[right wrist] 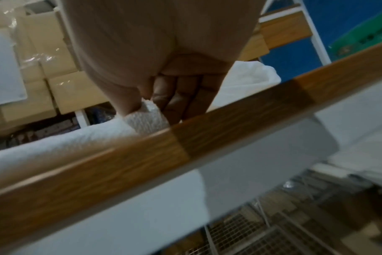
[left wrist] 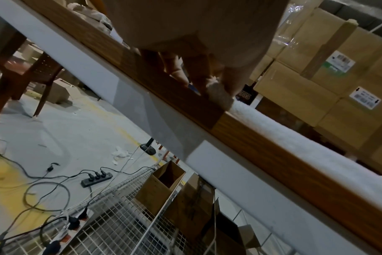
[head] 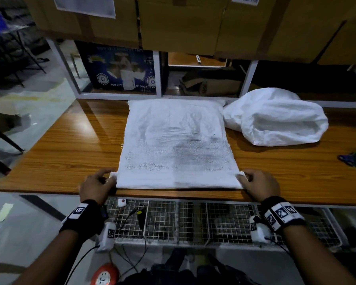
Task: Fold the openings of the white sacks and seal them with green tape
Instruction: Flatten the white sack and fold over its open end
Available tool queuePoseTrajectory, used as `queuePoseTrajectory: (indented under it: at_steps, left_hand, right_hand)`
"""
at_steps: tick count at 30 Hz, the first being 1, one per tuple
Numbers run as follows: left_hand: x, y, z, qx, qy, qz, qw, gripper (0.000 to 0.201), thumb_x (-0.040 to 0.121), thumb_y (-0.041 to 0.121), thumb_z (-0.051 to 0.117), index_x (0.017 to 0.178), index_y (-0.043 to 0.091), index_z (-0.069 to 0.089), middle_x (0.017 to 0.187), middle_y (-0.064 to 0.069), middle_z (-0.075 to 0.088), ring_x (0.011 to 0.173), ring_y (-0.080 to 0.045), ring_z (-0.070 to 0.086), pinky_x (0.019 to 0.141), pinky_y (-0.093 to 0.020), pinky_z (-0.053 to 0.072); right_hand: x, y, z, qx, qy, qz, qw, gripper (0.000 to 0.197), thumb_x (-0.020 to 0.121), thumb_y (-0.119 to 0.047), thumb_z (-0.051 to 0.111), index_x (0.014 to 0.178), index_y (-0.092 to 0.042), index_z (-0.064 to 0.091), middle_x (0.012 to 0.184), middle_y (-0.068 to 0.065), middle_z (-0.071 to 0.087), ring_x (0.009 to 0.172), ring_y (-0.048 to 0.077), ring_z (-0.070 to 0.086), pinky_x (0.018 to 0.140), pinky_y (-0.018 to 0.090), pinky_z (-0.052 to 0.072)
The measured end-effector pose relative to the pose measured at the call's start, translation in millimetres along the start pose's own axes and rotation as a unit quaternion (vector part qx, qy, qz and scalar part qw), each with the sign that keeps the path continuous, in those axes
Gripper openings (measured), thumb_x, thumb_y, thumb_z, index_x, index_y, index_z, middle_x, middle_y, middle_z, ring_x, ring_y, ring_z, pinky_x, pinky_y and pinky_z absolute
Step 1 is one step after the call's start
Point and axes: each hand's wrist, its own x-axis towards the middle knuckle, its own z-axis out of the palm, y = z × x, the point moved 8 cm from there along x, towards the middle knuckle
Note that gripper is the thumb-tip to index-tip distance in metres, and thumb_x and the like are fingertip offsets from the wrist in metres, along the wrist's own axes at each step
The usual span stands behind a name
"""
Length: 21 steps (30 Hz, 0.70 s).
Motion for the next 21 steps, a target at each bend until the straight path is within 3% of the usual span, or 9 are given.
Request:
queuePoseTrajectory:
  at_steps: [4,6,8,11,13,15,18,21]
  left_hand:
    - [-8,16,-9,0.064,0.058,-0.044,0.995,0.045,0.065,0.060,0.057,0.108,0.048,0.066,0.079,0.009,0.063,0.094,-0.027,0.062,0.093,-0.054,0.048]
    - [-13,24,-9,0.093,0.076,-0.030,0.992,0.047,0.069,0.056,0.062,0.115,0.045,0.063,0.082,0.008,0.062,0.097,-0.027,0.056,0.093,-0.051,0.047]
    - [-18,38,-7,0.147,0.107,0.026,0.983,0.047,0.073,0.045,0.069,0.118,0.037,0.060,0.092,-0.001,0.061,0.099,-0.030,0.048,0.085,-0.047,0.045]
    - [-25,64,-17,0.209,0.178,0.165,0.947,0.047,0.067,0.022,0.083,0.110,0.018,0.064,0.099,-0.014,0.051,0.094,-0.033,0.047,0.072,-0.045,0.043]
    - [-30,80,-5,0.246,0.149,0.300,0.910,0.044,0.060,0.009,0.089,0.099,0.011,0.068,0.098,-0.016,0.059,0.091,-0.033,0.053,0.072,-0.044,0.040]
    - [-33,79,16,0.258,0.065,0.384,0.884,0.049,0.055,0.003,0.091,0.099,0.013,0.070,0.103,-0.013,0.068,0.097,-0.033,0.060,0.079,-0.044,0.042]
    - [-30,62,26,0.186,-0.034,0.359,0.914,0.066,0.058,-0.012,0.087,0.117,0.012,0.071,0.117,-0.013,0.070,0.106,-0.031,0.064,0.091,-0.042,0.051]
    - [-35,41,18,0.160,-0.084,0.333,0.925,0.061,0.081,-0.010,0.069,0.134,0.019,0.062,0.137,-0.005,0.060,0.128,-0.023,0.055,0.109,-0.037,0.038]
  right_hand:
    - [0,8,-2,0.035,0.018,0.045,0.998,0.038,0.077,-0.057,0.074,0.075,-0.028,0.048,0.066,-0.009,0.058,0.060,0.013,0.055,0.053,0.027,0.042]
    - [-5,11,-7,0.058,0.047,0.047,0.996,0.044,0.072,-0.053,0.080,0.082,-0.029,0.045,0.078,-0.010,0.059,0.067,0.015,0.055,0.054,0.026,0.039]
    - [-7,4,-10,0.038,0.076,0.004,0.996,0.042,0.071,-0.041,0.085,0.091,-0.029,0.049,0.092,-0.009,0.056,0.079,0.017,0.053,0.057,0.026,0.034]
    - [-10,-26,-6,-0.058,0.121,-0.134,0.982,0.035,0.071,-0.020,0.086,0.098,-0.023,0.063,0.096,-0.001,0.059,0.086,0.020,0.052,0.061,0.028,0.036]
    - [-19,-39,8,-0.113,0.111,-0.227,0.961,0.036,0.067,-0.004,0.086,0.096,-0.018,0.070,0.090,0.002,0.064,0.083,0.022,0.056,0.058,0.029,0.041]
    - [-28,-36,22,-0.132,0.083,-0.257,0.954,0.051,0.064,0.004,0.085,0.110,-0.012,0.072,0.098,0.007,0.071,0.090,0.026,0.065,0.061,0.033,0.053]
    - [-35,-26,25,-0.108,0.059,-0.264,0.957,0.069,0.064,0.014,0.080,0.127,-0.009,0.066,0.121,0.010,0.069,0.108,0.031,0.065,0.078,0.039,0.060]
    - [-40,-22,24,-0.077,0.038,-0.268,0.959,0.074,0.061,0.021,0.077,0.128,-0.008,0.065,0.125,0.009,0.068,0.111,0.028,0.060,0.085,0.038,0.058]
